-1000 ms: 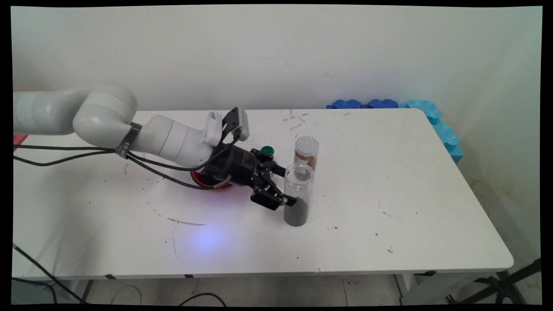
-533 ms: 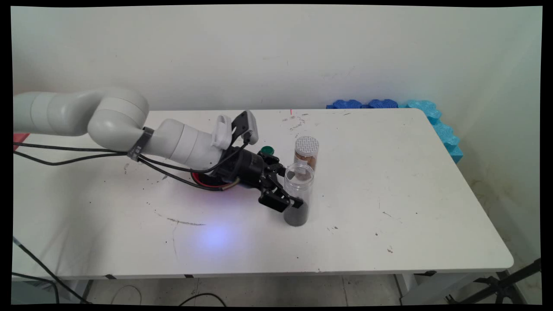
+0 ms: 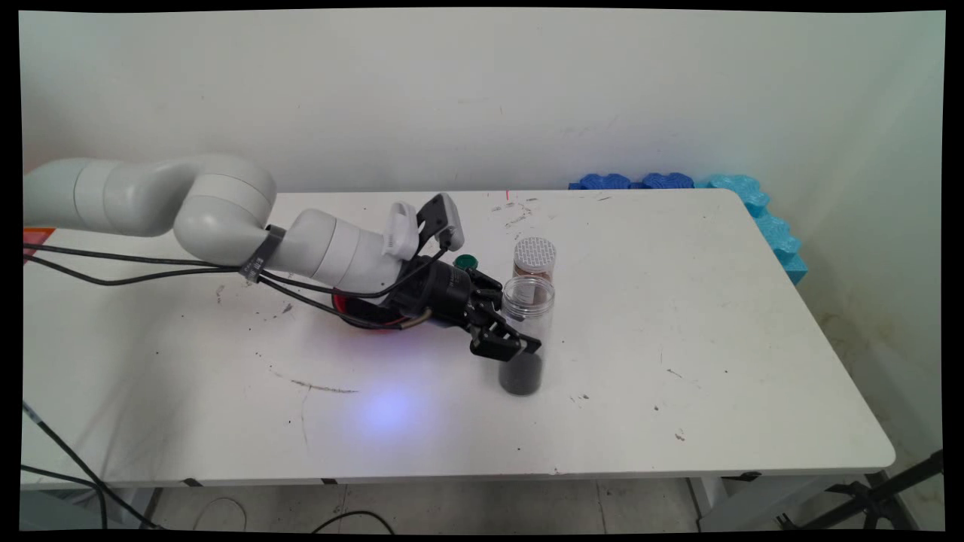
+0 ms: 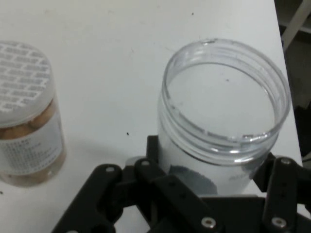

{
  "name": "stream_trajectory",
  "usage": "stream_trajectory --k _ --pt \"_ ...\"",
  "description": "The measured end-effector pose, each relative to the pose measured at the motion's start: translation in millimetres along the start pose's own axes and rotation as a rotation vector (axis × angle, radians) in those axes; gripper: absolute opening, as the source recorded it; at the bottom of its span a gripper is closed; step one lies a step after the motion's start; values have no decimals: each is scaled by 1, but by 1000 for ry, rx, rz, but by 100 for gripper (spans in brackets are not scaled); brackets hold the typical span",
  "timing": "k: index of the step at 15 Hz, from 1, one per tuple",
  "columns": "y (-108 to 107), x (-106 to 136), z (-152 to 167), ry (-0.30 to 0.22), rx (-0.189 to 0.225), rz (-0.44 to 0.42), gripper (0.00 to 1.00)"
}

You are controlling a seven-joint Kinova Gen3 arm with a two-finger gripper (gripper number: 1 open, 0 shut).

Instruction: Pour the black seasoning powder in the red bowl

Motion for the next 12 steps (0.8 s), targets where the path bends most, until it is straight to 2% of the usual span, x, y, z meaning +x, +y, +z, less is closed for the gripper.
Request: stream_trajectory --k 5,12 --pt "5 4 -14 -4 -2 -24 0" --pt "10 26 -70 -3 -3 -39 0"
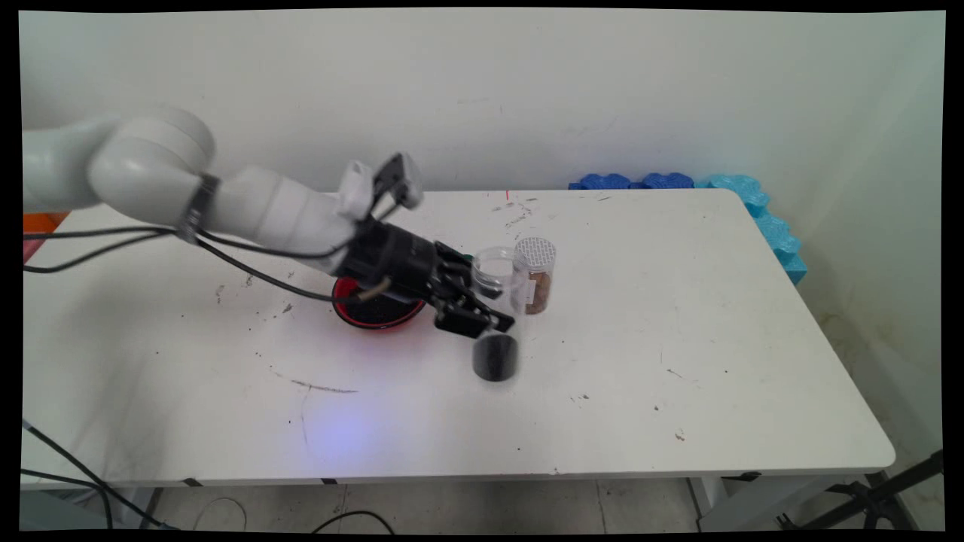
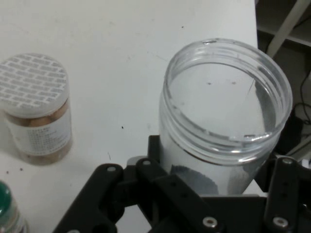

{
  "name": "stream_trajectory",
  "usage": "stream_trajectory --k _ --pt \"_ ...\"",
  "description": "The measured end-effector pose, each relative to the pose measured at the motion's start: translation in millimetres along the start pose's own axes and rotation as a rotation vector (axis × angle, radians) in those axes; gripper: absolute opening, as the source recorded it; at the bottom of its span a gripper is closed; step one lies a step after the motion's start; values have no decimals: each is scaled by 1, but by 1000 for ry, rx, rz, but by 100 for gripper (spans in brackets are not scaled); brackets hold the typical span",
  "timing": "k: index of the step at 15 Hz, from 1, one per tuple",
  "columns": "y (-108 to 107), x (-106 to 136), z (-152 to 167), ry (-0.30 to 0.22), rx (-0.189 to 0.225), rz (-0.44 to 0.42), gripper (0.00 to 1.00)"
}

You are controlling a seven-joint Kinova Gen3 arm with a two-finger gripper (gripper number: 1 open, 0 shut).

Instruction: Pour the black seasoning powder in the red bowl

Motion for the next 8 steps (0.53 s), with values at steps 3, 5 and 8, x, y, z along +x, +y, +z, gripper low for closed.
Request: stream_trajectory --k 3,5,8 --pt "2 7 -27 -4 -3 -8 0" --pt "4 11 -53 -10 -5 -18 0" --pt "5 16 -89 -24 -7 -28 0"
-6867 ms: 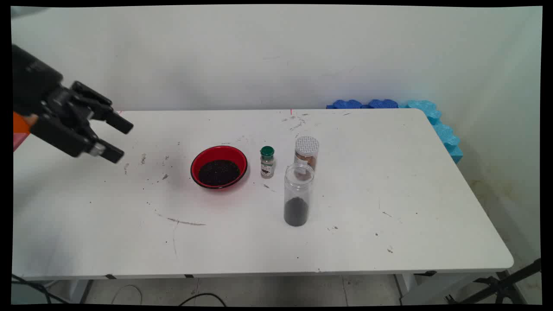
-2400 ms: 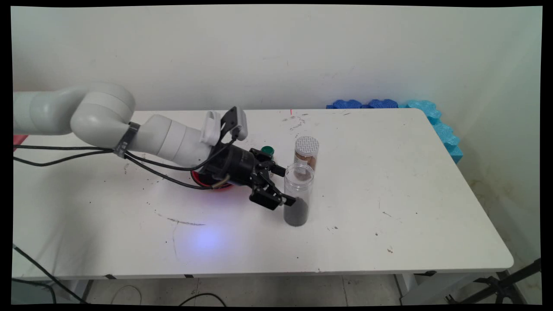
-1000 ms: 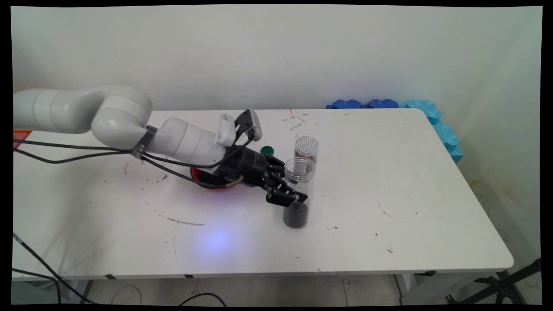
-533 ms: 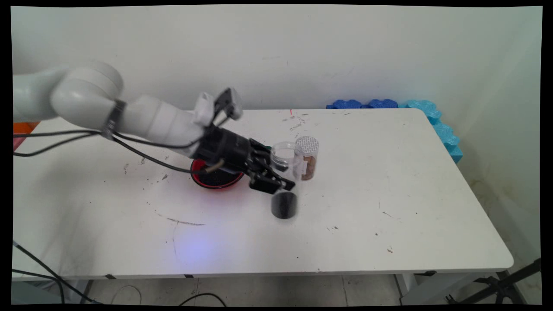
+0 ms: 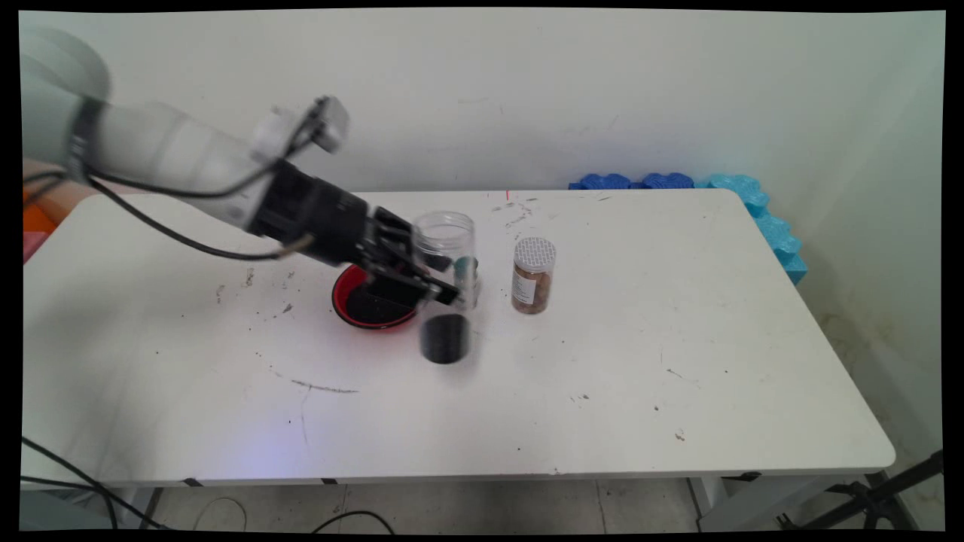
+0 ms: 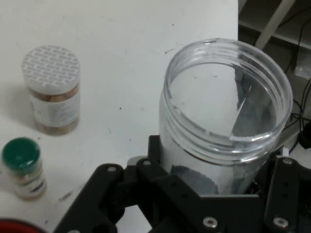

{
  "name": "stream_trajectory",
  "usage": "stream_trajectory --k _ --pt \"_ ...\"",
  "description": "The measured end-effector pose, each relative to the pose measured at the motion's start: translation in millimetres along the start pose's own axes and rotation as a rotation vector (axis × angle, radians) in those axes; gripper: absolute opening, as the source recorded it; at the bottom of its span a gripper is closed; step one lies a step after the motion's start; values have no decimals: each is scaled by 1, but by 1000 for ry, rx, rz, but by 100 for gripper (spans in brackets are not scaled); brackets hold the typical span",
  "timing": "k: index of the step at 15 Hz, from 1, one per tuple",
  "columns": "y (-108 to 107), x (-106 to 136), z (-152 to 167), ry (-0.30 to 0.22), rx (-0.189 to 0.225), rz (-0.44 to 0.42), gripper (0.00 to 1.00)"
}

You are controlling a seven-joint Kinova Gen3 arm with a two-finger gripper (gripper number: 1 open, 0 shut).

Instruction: Pour the black seasoning powder in the red bowl

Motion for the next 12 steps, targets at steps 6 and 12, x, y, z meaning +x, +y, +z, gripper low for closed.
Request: stream_trajectory --k 6,12 --pt "-2 5 -78 -43 8 -24 0" --pt "-7 6 -129 -87 24 -53 0"
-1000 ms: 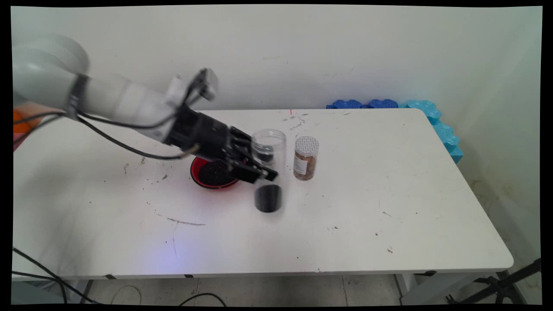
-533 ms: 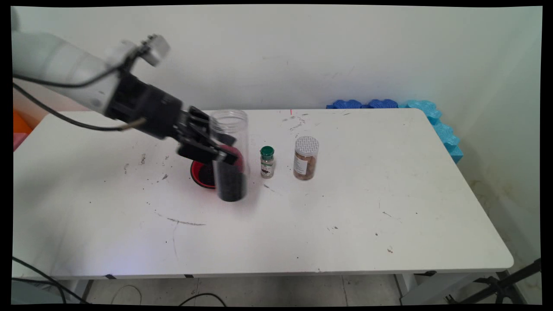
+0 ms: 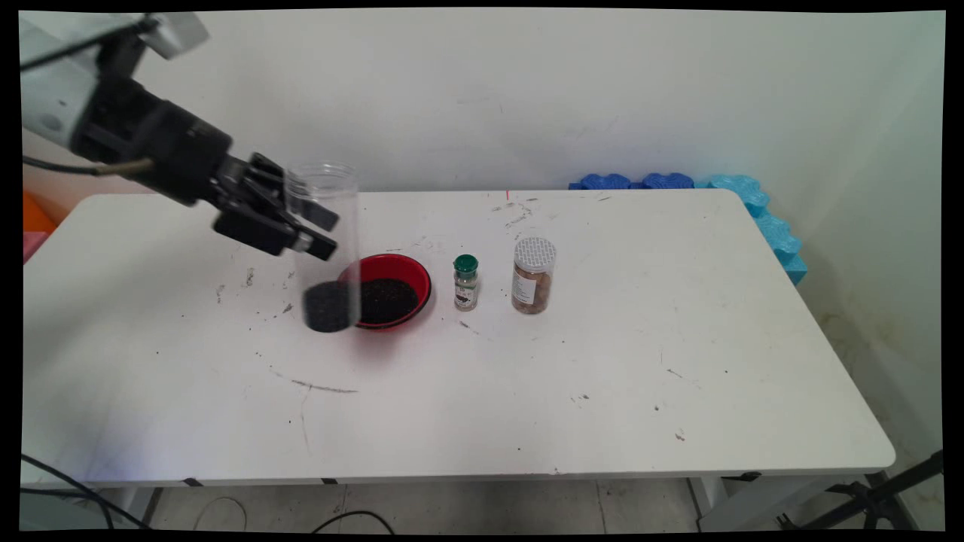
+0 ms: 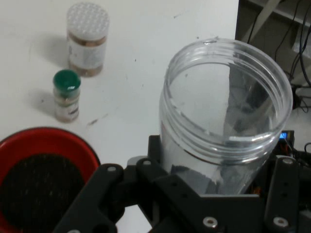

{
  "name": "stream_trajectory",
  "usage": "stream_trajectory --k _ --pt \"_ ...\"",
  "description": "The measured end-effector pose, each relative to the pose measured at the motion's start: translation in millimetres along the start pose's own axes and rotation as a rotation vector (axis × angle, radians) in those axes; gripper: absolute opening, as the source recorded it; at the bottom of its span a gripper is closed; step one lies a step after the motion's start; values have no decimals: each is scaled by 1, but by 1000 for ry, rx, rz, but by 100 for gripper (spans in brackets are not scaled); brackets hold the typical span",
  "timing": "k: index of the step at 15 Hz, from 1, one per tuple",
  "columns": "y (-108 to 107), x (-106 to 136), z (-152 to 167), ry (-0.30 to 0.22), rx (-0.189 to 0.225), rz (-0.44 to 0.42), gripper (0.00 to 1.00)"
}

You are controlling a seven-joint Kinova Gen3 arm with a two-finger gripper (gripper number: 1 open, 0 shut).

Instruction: Pour the black seasoning powder in the red bowl

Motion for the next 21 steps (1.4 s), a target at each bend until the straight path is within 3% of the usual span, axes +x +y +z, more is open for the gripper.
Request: stream_trajectory --k 7,11,14,21 --pt "-5 1 -33 -29 17 -33 0" --pt "-8 5 -38 -23 -2 -79 0" --pt "-11 6 -35 -43 -13 -158 0" --pt "-28 11 -15 -66 -2 -478 0"
